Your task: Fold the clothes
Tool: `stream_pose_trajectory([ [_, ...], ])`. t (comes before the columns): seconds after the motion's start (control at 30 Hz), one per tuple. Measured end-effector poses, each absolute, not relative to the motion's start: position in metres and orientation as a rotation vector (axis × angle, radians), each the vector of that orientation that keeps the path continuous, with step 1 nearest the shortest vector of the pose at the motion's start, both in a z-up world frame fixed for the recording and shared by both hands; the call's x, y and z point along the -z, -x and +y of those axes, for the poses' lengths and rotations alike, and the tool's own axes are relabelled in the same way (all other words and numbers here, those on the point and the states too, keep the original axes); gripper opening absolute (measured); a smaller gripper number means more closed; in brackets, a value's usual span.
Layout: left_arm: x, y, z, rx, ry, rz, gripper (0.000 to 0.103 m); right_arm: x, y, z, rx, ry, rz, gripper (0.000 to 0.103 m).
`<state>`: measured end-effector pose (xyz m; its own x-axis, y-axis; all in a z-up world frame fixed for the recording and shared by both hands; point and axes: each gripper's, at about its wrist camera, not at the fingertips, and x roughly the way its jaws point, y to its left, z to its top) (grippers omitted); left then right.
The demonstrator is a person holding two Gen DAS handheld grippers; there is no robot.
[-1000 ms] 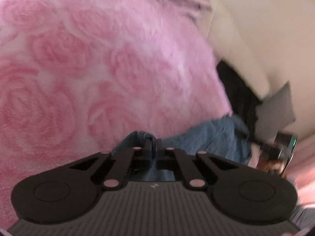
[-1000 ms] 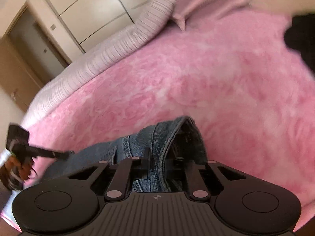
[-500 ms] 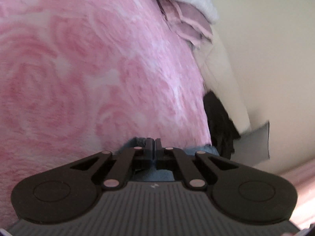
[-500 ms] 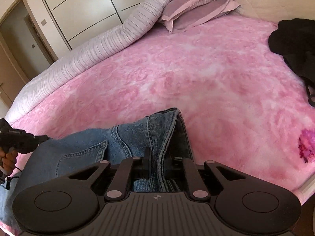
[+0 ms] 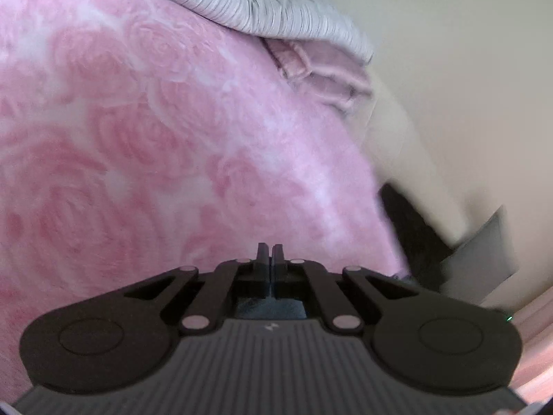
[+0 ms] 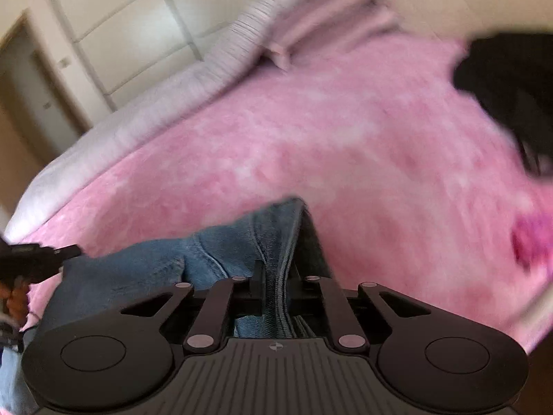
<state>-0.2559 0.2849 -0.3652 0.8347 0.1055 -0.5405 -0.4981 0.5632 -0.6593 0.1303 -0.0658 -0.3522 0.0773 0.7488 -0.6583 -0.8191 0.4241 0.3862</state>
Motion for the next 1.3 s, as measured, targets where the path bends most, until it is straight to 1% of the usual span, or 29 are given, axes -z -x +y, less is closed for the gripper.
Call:
stream_pose_trajectory([
  [0.03,0.368,0.250,0.282,-0.394,0.861,0.509,0.000,0.357,-0.129,-0.063,-1.161,0.095,0.927,0.007],
  [0.1,0.362,0.252,0.279,-0.430,0.812,0.494,0.000,0.366,-0.126,-0.058,-1.131,0.102,0.937,0.007],
  [0.17,0.355,0.254,0.276,-0.465,0.761,0.478,0.000,0.358,-0.126,-0.054,-1.114,0.124,0.934,0.010],
  [0.2,0.352,0.255,0.274,-0.483,0.736,0.470,0.000,0.354,-0.126,-0.052,-1.106,0.135,0.932,0.018],
  [0.27,0.346,0.257,0.271,-0.517,0.686,0.455,0.000,0.338,-0.121,-0.053,-1.086,0.174,0.884,0.038],
  [0.3,0.342,0.259,0.270,-0.533,0.661,0.448,0.000,0.330,-0.117,-0.054,-1.081,0.180,0.850,0.041],
  [0.37,0.327,0.278,0.258,-0.539,0.628,0.461,0.000,0.310,-0.105,-0.057,-1.034,0.178,0.741,0.042],
  [0.43,0.312,0.297,0.245,-0.543,0.594,0.475,0.000,0.298,-0.092,-0.056,-1.015,0.186,0.658,0.042],
  [0.5,0.310,0.307,0.223,-0.518,0.557,0.532,0.000,0.293,-0.074,-0.048,-1.091,0.202,0.626,0.042],
  [0.67,0.348,0.290,0.199,-0.536,0.541,0.663,0.000,0.324,-0.012,0.010,-1.302,0.463,0.621,0.042],
  [0.73,0.361,0.278,0.207,-0.595,0.506,0.673,0.000,0.346,-0.003,0.034,-1.245,0.574,0.586,0.042],
  [0.8,0.368,0.268,0.217,-0.664,0.468,0.681,0.000,0.361,-0.010,0.045,-1.230,0.599,0.564,0.041],
  [0.83,0.367,0.264,0.223,-0.713,0.442,0.696,0.000,0.364,-0.016,0.048,-1.218,0.586,0.579,0.036],
  [0.87,0.365,0.263,0.226,-0.743,0.417,0.711,0.000,0.366,-0.022,0.050,-1.206,0.569,0.598,0.028],
  [0.93,0.355,0.270,0.228,-0.743,0.409,0.702,0.000,0.356,-0.028,0.047,-1.189,0.519,0.633,0.027],
  [1.07,0.331,0.312,0.203,-0.745,0.427,0.662,0.000,0.326,-0.019,0.021,-1.200,0.457,0.629,0.027],
  [1.17,0.331,0.351,0.168,-0.771,0.452,0.665,0.000,0.317,0.006,-0.008,-1.284,0.439,0.650,0.028],
  [1.27,0.347,0.385,0.138,-0.854,0.478,0.720,0.000,0.342,0.028,-0.034,-1.235,0.533,0.688,0.028],
  [1.3,0.346,0.397,0.131,-0.884,0.508,0.710,0.000,0.349,0.031,-0.043,-1.218,0.530,0.684,0.028],
])
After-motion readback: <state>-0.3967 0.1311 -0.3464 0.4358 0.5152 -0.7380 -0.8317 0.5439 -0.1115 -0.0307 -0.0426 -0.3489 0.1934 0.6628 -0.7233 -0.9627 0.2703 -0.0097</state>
